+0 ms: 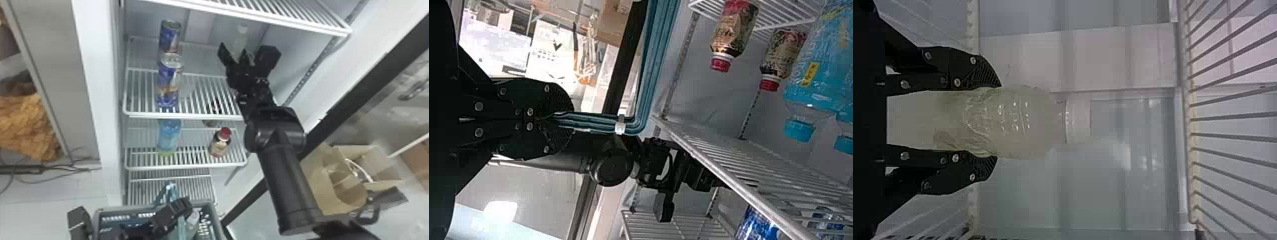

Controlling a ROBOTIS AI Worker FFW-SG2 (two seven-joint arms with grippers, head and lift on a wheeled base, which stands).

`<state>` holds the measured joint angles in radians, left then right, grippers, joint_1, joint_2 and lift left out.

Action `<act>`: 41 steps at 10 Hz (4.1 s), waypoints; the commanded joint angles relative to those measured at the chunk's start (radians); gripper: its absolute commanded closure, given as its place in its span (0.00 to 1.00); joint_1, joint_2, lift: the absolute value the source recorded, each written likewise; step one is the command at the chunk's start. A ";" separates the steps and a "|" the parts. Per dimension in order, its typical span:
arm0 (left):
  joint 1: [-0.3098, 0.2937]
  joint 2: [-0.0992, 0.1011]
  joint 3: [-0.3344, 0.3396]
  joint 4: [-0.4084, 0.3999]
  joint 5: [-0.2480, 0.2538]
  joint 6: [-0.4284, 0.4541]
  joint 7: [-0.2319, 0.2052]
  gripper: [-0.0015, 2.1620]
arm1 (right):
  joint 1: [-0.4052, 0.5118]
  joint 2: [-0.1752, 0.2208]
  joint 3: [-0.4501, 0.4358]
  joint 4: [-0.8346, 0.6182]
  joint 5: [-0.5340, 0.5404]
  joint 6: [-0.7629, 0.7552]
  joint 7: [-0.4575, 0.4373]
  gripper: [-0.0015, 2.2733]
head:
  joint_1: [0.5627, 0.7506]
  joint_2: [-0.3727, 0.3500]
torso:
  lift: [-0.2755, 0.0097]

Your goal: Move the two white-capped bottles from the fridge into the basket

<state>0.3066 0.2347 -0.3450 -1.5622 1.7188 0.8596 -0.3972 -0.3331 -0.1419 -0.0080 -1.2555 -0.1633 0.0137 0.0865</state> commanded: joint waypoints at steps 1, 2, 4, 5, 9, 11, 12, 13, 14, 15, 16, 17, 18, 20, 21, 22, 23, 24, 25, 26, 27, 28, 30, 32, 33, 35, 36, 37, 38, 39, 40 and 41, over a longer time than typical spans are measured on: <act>0.003 0.000 0.002 0.000 0.000 -0.001 0.000 0.54 | 0.012 0.001 0.000 -0.022 0.004 -0.002 -0.005 0.40 | 0.70 0.03 | 0.97; 0.003 0.000 0.002 0.000 0.000 -0.001 -0.002 0.54 | 0.036 0.005 -0.006 -0.061 0.004 -0.002 -0.018 0.40 | 0.70 0.03 | 0.97; 0.005 0.002 0.000 0.000 0.000 -0.001 -0.002 0.54 | 0.105 0.010 -0.024 -0.191 -0.004 0.040 -0.018 0.40 | 0.70 0.03 | 0.97; 0.005 0.003 0.000 0.000 0.000 -0.001 -0.002 0.54 | 0.142 0.013 -0.040 -0.248 -0.010 0.077 -0.016 0.40 | 0.70 0.03 | 0.97; 0.010 0.003 0.000 0.000 -0.002 0.002 -0.005 0.54 | 0.331 -0.002 -0.036 -0.508 -0.054 0.197 -0.016 0.40 | 0.70 0.03 | 0.97; 0.012 0.000 0.000 0.000 -0.002 0.002 -0.005 0.54 | 0.436 -0.011 -0.038 -0.658 -0.098 0.214 -0.016 0.40 | 0.70 0.03 | 0.97; 0.015 0.000 -0.002 0.000 0.000 0.002 -0.005 0.54 | 0.483 -0.016 -0.040 -0.719 -0.126 0.217 -0.016 0.40 | 0.70 0.03 | 0.97; 0.015 0.000 -0.004 0.000 0.000 0.002 -0.005 0.54 | 0.544 -0.016 -0.056 -0.798 -0.146 0.237 -0.016 0.40 | 0.70 0.03 | 0.97; 0.015 0.000 -0.002 0.000 0.000 0.002 -0.005 0.54 | 0.598 -0.016 -0.070 -0.861 -0.166 0.246 -0.016 0.40 | 0.70 0.03 | 0.97; 0.015 0.000 -0.002 0.000 0.002 0.002 -0.005 0.54 | 0.664 -0.015 -0.086 -0.945 -0.178 0.278 -0.016 0.40 | 0.70 0.03 | 0.97; 0.015 0.000 -0.002 0.000 0.002 0.002 -0.005 0.54 | 0.723 -0.011 -0.100 -1.004 -0.190 0.298 -0.016 0.40 | 0.70 0.03 | 0.97; 0.017 0.000 -0.002 0.000 0.002 0.002 -0.005 0.54 | 0.780 -0.002 -0.118 -1.055 -0.206 0.325 -0.016 0.40 | 0.70 0.03 | 0.97; 0.015 0.000 -0.002 0.000 0.002 0.002 -0.005 0.54 | 0.839 0.005 -0.138 -1.119 -0.212 0.372 -0.008 0.40 | 0.70 0.03 | 0.97; 0.015 0.000 0.000 0.000 0.002 0.002 -0.005 0.54 | 0.917 0.010 -0.154 -1.171 -0.239 0.455 0.030 0.40 | 0.70 0.03 | 0.97; 0.015 0.000 0.002 0.000 0.000 0.002 -0.005 0.54 | 0.952 0.013 -0.162 -1.205 -0.241 0.497 0.044 0.40 | 0.70 0.03 | 0.97; 0.015 0.000 0.002 0.000 0.000 0.004 -0.005 0.54 | 0.998 0.019 -0.175 -1.254 -0.241 0.556 0.058 0.40 | 0.70 0.03 | 0.97; 0.020 0.000 0.006 0.000 -0.002 0.004 -0.005 0.54 | 1.030 0.024 -0.185 -1.284 -0.255 0.644 0.078 0.40 | 0.70 0.03 | 0.97; 0.022 0.000 0.008 0.000 -0.002 0.004 -0.005 0.54 | 1.047 0.028 -0.193 -1.286 -0.255 0.700 0.102 0.40 | 0.70 0.03 | 0.97; 0.022 0.000 0.010 0.000 -0.004 0.004 -0.005 0.54 | 1.062 0.033 -0.203 -1.303 -0.253 0.747 0.114 0.40 | 0.70 0.03 | 0.97; 0.022 0.000 0.010 0.000 -0.004 0.007 -0.005 0.54 | 1.077 0.036 -0.217 -1.333 -0.235 0.816 0.133 0.40 | 0.70 0.03 | 0.97; 0.025 0.000 0.012 0.000 -0.006 0.007 -0.005 0.54 | 1.084 0.038 -0.241 -1.372 -0.218 0.951 0.153 0.40 | 0.70 0.03 | 0.97; 0.027 0.000 0.014 0.000 -0.006 0.007 -0.005 0.54 | 1.082 0.038 -0.259 -1.394 -0.202 1.059 0.179 0.40 | 0.70 0.03 | 0.97; 0.027 0.000 0.016 0.000 -0.006 0.007 -0.003 0.54 | 1.064 0.036 -0.273 -1.431 -0.196 1.255 0.194 0.40 | 0.70 0.03 | 0.97; 0.025 0.000 0.016 0.000 -0.008 0.007 -0.005 0.54 | 1.035 0.027 -0.263 -1.411 -0.233 1.343 0.205 0.40 | 0.70 0.03 | 0.97; 0.025 0.000 0.018 0.000 -0.008 0.007 -0.003 0.54 | 1.028 0.022 -0.253 -1.387 -0.271 1.348 0.208 0.40 | 0.70 0.03 | 0.97; 0.025 -0.002 0.020 0.000 -0.010 0.007 -0.003 0.54 | 1.006 0.005 -0.227 -1.342 -0.339 1.393 0.210 0.40 | 0.70 0.03 | 0.97; 0.025 -0.003 0.020 0.000 -0.010 0.007 -0.003 0.54 | 0.988 -0.001 -0.221 -1.306 -0.377 1.402 0.216 0.40 | 0.70 0.03 | 0.97; 0.025 -0.002 0.020 0.000 -0.010 0.007 -0.003 0.54 | 0.981 -0.004 -0.213 -1.298 -0.367 1.420 0.216 0.40 | 0.70 0.03 | 0.97; 0.025 -0.003 0.022 0.000 -0.010 0.007 -0.003 0.54 | 0.971 -0.008 -0.201 -1.274 -0.377 1.422 0.216 0.40 | 0.70 0.03 | 0.97; 0.025 -0.003 0.022 0.000 -0.010 0.007 -0.005 0.54 | 0.964 -0.010 -0.193 -1.259 -0.375 1.422 0.216 0.40 | 0.70 0.03 | 0.97; 0.025 -0.003 0.022 0.000 -0.010 0.007 -0.003 0.54 | 0.961 -0.010 -0.191 -1.252 -0.377 1.422 0.217 0.38 | 0.70 0.03 | 0.97; 0.025 -0.003 0.022 0.000 -0.010 0.007 -0.003 0.54 | 0.961 -0.010 -0.193 -1.247 -0.375 1.422 0.220 0.30 | 0.70 0.03 | 0.97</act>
<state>0.3314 0.2316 -0.3230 -1.5622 1.7090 0.8663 -0.4006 0.6287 -0.1519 -0.2013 -2.5062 -0.5398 1.4357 0.3064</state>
